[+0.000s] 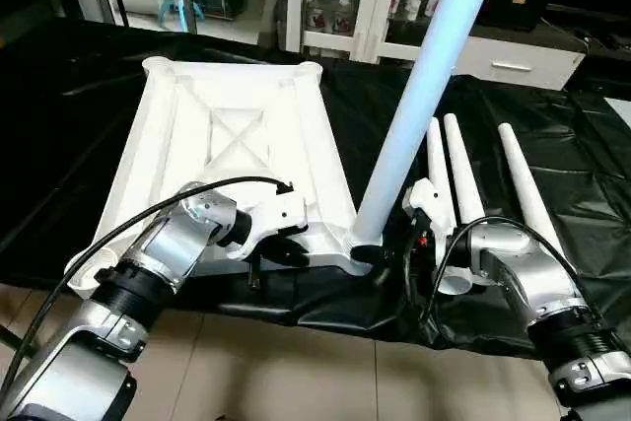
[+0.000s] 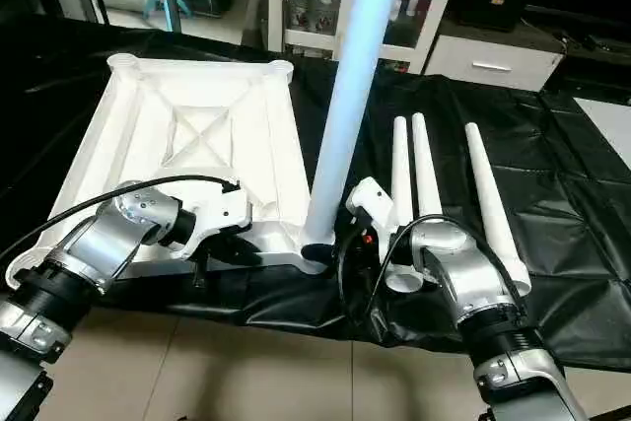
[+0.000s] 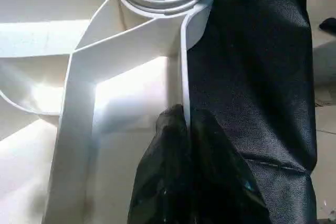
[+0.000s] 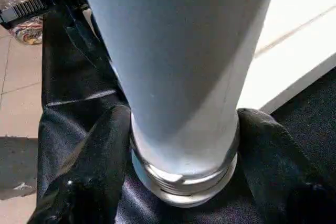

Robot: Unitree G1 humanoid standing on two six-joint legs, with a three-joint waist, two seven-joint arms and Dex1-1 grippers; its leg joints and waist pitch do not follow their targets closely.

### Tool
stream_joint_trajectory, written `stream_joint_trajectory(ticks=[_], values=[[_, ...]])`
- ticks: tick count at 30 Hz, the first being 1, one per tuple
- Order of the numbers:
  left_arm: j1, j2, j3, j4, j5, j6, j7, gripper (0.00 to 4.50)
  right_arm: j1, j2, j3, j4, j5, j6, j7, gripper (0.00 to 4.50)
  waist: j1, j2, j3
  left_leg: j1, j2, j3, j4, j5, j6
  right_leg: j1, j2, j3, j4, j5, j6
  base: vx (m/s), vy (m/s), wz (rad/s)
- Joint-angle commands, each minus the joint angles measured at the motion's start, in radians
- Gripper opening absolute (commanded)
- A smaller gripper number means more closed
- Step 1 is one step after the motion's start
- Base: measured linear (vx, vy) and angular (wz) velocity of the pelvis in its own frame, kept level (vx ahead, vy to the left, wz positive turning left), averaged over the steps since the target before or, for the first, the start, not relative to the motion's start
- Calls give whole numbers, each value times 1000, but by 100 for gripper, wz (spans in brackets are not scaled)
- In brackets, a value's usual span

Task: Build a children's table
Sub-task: Rotate leg to tighten

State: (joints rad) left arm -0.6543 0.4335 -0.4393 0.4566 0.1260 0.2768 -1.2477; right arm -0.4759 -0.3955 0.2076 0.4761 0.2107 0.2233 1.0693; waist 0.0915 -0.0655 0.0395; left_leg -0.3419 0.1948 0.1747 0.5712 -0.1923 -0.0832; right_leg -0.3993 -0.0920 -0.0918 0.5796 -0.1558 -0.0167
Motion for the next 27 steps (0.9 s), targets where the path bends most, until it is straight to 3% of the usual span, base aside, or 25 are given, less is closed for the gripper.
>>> stream_joint_trajectory(ticks=[1,6,7,9,11,15,19,20,23,25,26,27], values=[[33,3,-87,37,48,11,-43,0,-2,-5,5,13,-17,-6,-2,273,-2,12,-53,0,41,-8,-71,-223,14,49,-62,51,-54,-240,-203,0,0,0],[35,-6,-75,40,45,21,-18,0,4,8,3,38,-37,-11,-45,270,-3,14,-54,1,41,-8,-70,-222,11,48,-61,51,-52,-221,-211,0,0,0],[27,-38,-42,63,35,41,45,0,-7,37,-17,85,-57,-5,-139,270,-5,14,-52,1,41,-8,-71,-234,8,48,-61,51,-54,-237,-208,0,0,0],[16,-67,-15,85,29,56,100,0,-14,64,-35,118,-62,6,-207,269,-9,13,-43,7,38,-10,-75,-325,-10,41,-64,47,-74,-407,-171,0,0,0],[11,-80,-4,96,28,61,127,0,-16,79,-44,133,-63,10,-239,269,-12,14,-41,16,37,-17,-76,-383,-20,36,-68,44,-88,-523,-131,0,0,0],[-15,-145,36,145,26,114,246,0,-46,181,-105,210,-57,24,-449,269,-33,11,-38,16,33,-31,-75,-444,-30,31,-70,26,-112,-660,-61,-13,1,-1],[-39,-188,67,187,33,141,351,0,-78,246,-145,273,-51,19,-595,269,-48,17,-40,15,33,-37,-76,-460,-25,31,-70,18,-118,-653,-55,0,0,0],[-62,-219,90,224,39,150,432,0,-111,297,-182,330,-39,22,-712,269,-54,19,-39,11,33,-38,-79,-471,-26,30,-68,17,-117,-637,-56,0,0,0],[-95,-256,108,274,56,147,529,0,-170,378,-212,427,-44,9,-883,269,-73,28,-38,17,32,-46,-79,-530,-37,28,-67,2,-125,-640,-50,0,0,0],[-101,-264,112,284,61,146,543,0,-185,397,-219,452,-50,0,-922,269,-77,38,-38,17,35,-54,-85,-563,-40,37,-68,-7,-129,-610,-45,0,0,0],[-104,-268,114,289,62,146,552,0,-194,409,-226,466,-51,-10,-963,268,-81,36,-38,9,36,-58,-90,-569,-39,46,-69,-9,-127,-575,-48,0,0,0],[-111,-277,120,298,64,146,571,0,-217,439,-237,500,-61,-39,-1060,268,-78,35,-39,14,34,-55,-88,-566,-41,36,-72,-3,-126,-567,-59,0,0,0]])
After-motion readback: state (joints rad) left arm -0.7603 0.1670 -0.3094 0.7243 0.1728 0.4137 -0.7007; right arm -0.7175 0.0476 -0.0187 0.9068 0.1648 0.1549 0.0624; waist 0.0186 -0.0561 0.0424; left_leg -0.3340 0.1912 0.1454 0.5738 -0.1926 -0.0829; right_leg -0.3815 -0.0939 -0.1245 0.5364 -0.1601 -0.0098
